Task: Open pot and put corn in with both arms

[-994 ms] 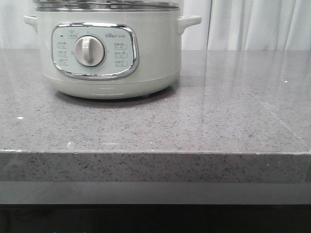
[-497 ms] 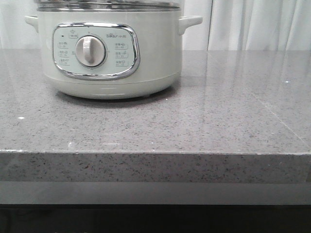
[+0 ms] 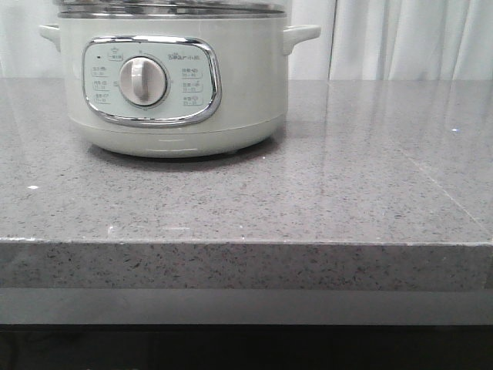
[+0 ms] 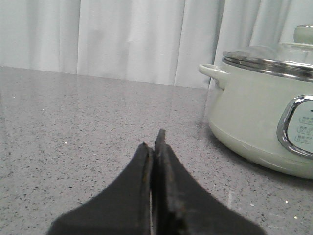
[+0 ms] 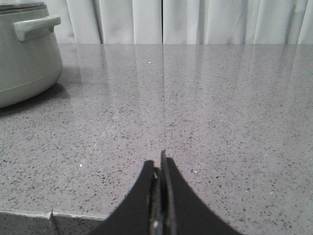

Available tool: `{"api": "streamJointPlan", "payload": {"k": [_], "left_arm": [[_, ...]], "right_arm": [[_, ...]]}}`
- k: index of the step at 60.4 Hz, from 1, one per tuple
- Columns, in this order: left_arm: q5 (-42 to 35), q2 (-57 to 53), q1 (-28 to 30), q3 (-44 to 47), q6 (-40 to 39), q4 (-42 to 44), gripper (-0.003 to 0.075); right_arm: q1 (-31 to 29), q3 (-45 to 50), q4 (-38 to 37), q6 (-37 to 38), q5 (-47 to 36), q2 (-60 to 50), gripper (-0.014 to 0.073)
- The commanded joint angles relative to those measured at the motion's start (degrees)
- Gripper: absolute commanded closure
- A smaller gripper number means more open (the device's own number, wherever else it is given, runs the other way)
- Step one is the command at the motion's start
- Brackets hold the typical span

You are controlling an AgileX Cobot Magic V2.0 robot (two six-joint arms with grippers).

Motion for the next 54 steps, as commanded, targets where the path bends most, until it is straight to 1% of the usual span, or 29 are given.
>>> {"api": "streamJointPlan", "payload": {"k": [1, 20, 28, 33, 47, 54], "left_arm": [[-4.8, -0.9, 0.0, 0.5, 0.1, -0.5, 0.0741], [-4.8, -0.9, 0.0, 0.5, 0.1, -0.5, 0.0741], [-4.8, -0.9, 0.0, 0.5, 0.1, -0.5, 0.0741], [-4.8, -0.9, 0.0, 0.5, 0.1, -0.5, 0.0741], [-4.8, -0.9, 0.0, 0.5, 0.1, -0.5, 0.0741], [-4.8, -0.9, 0.0, 0.5, 0.1, -0.5, 0.0741]], "right_arm": [[-0.3, -0.7, 0.1, -0.1, -4.1, -1.3, 0.0713], [-0.4, -0.7, 0.0, -0.1, -4.6, -1.3, 0.0713], [-0.4, -0.7, -2.6, 0.1, -5.9, -1.3, 0.0713], [-0.4, -0.7, -3.0, 0.1, -7.0, -1.3, 0.0713], [-0.4, -0.7, -3.2, 3.0, -8.4, -1.3, 0.0713], [-0.8, -0.7, -4.8, 3.4, -8.4, -1.3, 0.0713]]}}
